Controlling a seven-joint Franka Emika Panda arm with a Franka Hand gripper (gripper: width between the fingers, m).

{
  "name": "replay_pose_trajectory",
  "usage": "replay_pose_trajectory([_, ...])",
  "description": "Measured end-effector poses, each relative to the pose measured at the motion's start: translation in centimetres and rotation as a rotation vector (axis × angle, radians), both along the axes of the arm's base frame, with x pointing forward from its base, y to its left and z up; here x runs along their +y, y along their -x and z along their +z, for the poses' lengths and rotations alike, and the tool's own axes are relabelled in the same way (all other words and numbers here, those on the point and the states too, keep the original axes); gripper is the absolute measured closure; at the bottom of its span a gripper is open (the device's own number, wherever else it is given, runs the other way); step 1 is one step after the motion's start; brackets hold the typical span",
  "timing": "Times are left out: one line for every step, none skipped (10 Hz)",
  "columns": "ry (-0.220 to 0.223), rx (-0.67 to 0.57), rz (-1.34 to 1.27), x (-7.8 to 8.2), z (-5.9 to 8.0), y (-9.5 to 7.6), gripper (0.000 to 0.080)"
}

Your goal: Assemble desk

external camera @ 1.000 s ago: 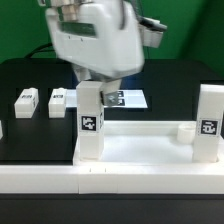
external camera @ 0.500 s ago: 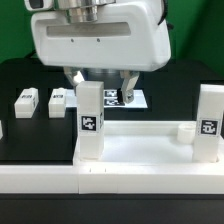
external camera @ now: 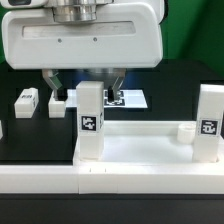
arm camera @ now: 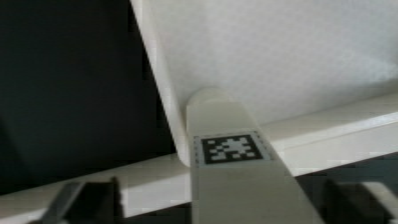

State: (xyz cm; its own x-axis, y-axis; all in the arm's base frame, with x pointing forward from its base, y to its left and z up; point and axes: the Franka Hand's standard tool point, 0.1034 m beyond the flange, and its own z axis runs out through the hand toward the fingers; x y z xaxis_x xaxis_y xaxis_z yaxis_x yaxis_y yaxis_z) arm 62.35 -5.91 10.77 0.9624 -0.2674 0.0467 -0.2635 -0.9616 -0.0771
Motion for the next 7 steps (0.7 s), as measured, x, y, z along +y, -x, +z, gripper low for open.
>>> replay_pose_trajectory([-0.003,0.001,-0.026,0.04,0.00,-0.01,0.0300])
replay_pose_trajectory([-0.016,0.006,-0.121,0.21,0.01,-0.04,0.0512])
replay_pose_trajectory([-0.022,0.010,-0.195,0.27,0.01,-0.04,0.0511])
replay_pose_trajectory([-0.029,0.014,-0.254,0.34,0.01,-0.06,0.0511])
replay_pose_trajectory([-0.042,0.015,-0.372,0.59,-0.01,-0.15,0.0511])
replay_pose_trajectory([-0.052,0.005,-0.496,0.86,-0.06,-0.19,0.0511])
replay_pose_trajectory([-0.076,0.008,-0.612,0.84,-0.07,-0.09,0.0511])
